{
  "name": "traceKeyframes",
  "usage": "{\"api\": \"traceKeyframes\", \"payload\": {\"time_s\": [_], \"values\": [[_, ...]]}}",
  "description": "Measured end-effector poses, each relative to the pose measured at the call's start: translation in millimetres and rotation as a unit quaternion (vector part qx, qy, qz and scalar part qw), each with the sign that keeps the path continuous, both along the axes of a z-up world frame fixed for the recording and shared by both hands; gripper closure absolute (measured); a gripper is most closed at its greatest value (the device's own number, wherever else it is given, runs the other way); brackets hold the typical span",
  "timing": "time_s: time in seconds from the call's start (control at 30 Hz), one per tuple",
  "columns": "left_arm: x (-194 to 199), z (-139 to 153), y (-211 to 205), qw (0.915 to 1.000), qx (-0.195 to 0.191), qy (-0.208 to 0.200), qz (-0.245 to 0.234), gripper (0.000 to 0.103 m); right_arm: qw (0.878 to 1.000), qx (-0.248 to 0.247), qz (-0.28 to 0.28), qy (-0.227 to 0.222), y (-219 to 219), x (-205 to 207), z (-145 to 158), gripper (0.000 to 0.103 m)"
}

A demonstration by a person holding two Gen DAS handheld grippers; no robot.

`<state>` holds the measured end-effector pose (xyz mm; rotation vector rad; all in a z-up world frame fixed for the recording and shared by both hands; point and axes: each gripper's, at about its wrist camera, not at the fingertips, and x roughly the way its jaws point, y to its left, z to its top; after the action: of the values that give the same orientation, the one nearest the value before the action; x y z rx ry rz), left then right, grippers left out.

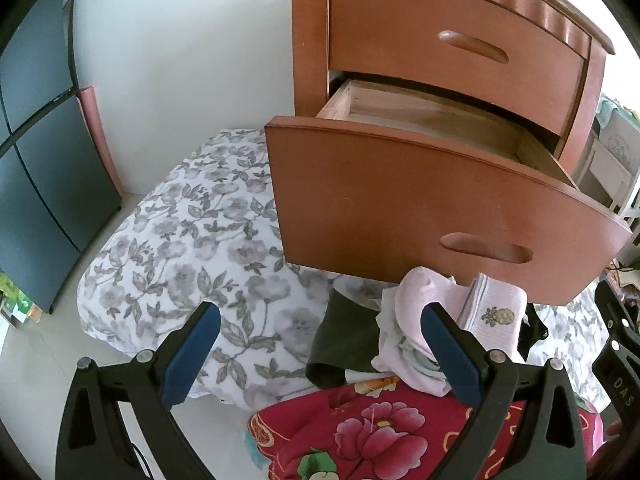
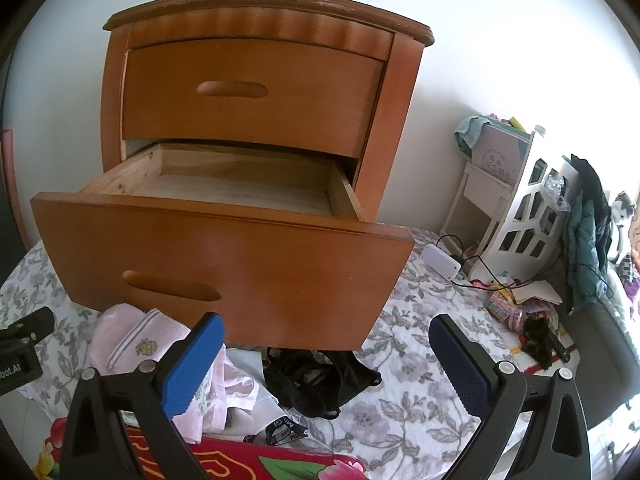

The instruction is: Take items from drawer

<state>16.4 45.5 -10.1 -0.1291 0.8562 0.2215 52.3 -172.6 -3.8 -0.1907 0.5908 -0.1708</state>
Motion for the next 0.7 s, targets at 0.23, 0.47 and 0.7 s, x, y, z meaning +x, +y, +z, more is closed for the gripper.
{"api": "traceKeyframes", "payload": {"time_s": [0.23,0.47,0.7], "values": [[0.3,-1.8,-0.2,1.0000,0.004,0.003,-0.001,0.003,1.000,0.005,-0.010,-0.003,-5.2,-1.8,1.3,0.000],[-0.2,-2.2,0.2,1.0000,0.002,0.001,0.001,0.003,1.000,0.011,-0.015,-0.003,-7.3,-0.7,0.8,0.000],[-2.3,0.2,-1.2,1.0000,0.000,-0.009,-0.002,0.003,1.000,0.011,-0.014,-0.001,-7.6,-0.2,0.4,0.000]]}}
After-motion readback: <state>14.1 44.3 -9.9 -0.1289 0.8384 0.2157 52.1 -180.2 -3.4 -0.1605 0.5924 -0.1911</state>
